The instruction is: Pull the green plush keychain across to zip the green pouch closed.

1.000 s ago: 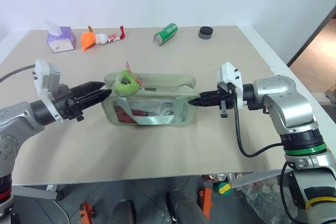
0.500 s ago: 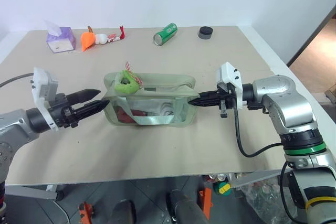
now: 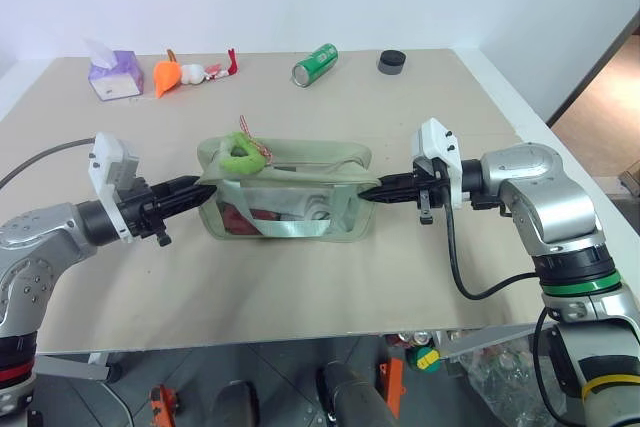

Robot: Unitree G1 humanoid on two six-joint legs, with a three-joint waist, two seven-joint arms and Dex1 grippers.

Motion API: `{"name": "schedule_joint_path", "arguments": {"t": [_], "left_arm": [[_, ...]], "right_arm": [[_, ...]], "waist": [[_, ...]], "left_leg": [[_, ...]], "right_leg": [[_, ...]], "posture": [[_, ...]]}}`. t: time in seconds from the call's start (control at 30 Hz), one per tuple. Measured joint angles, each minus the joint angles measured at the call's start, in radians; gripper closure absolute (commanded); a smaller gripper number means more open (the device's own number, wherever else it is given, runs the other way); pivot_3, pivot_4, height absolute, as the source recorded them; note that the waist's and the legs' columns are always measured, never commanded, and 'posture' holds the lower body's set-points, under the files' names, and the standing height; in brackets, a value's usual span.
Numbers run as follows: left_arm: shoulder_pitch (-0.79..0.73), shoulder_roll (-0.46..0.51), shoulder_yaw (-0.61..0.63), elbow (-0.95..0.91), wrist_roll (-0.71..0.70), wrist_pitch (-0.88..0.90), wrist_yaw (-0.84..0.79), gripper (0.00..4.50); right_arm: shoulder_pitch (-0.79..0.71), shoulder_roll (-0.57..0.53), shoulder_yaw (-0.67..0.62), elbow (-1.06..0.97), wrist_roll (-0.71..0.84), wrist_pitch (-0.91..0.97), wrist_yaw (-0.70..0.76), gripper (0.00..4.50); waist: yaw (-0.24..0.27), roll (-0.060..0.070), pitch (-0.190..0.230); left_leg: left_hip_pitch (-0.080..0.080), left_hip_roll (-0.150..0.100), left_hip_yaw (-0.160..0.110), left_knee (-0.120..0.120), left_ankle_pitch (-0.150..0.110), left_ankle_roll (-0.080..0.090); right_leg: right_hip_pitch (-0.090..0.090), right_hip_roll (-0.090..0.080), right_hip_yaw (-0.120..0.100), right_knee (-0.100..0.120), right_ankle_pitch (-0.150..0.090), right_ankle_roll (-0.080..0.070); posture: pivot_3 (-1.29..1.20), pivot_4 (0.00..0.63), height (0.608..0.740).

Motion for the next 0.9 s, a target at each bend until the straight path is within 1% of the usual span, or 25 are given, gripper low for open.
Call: {"name": "schedule_joint_path", "arguments": {"t": [0.17,0.43,0.57,0.73,0.8,0.9], "left_arm": [[0.005,0.000,0.012,-0.009,-0.023,0.020,-0.001,4.47],[0.060,0.005,0.053,-0.076,-0.069,0.062,0.013,4.47],[0.073,0.000,0.056,-0.096,-0.071,0.065,0.046,4.47],[0.096,0.000,0.054,-0.105,-0.057,0.048,0.049,4.47],[0.100,-0.003,0.050,-0.106,-0.042,0.031,0.049,4.50],[0.102,-0.010,0.045,-0.105,-0.022,0.010,0.049,4.50]], "right_arm": [[0.000,0.000,0.000,-0.001,0.000,0.000,-0.001,4.50],[0.000,-0.001,0.000,-0.001,0.000,0.003,0.001,4.50],[0.000,-0.001,0.000,0.000,0.002,0.005,0.003,4.50],[0.000,-0.001,0.005,0.000,0.002,0.004,0.004,4.50],[-0.001,0.001,0.007,0.001,0.001,0.005,-0.002,3.72],[-0.002,0.011,0.019,0.023,0.000,0.023,-0.008,2.80]], "waist": [[0.000,0.000,0.000],[0.000,0.000,0.000],[0.001,0.000,0.000],[0.001,0.000,0.000],[0.001,0.000,0.000],[0.001,0.000,0.000]], "left_leg": [[0.000,0.000,0.000,0.000,0.000,0.000],[0.000,0.000,0.000,0.000,0.000,0.000],[0.000,0.000,0.000,0.000,0.000,0.000],[0.000,0.000,0.000,0.000,0.000,0.000],[0.000,0.000,0.000,0.000,0.000,0.000],[0.000,-0.001,0.000,0.000,0.000,0.000]], "right_leg": [[0.000,0.000,0.000,0.000,0.000,0.000],[0.000,0.000,0.000,0.000,0.000,0.000],[0.000,0.000,0.000,0.000,0.000,0.000],[0.000,-0.001,0.000,0.000,0.000,0.000],[0.001,-0.001,0.000,0.000,0.000,0.000],[0.001,-0.001,0.000,0.000,0.000,0.000]], "posture": [[0.00,0.150,0.740],[0.00,0.150,0.740],[0.00,0.150,0.740],[0.00,0.150,0.740],[0.00,0.150,0.740],[0.00,0.150,0.740]]}}
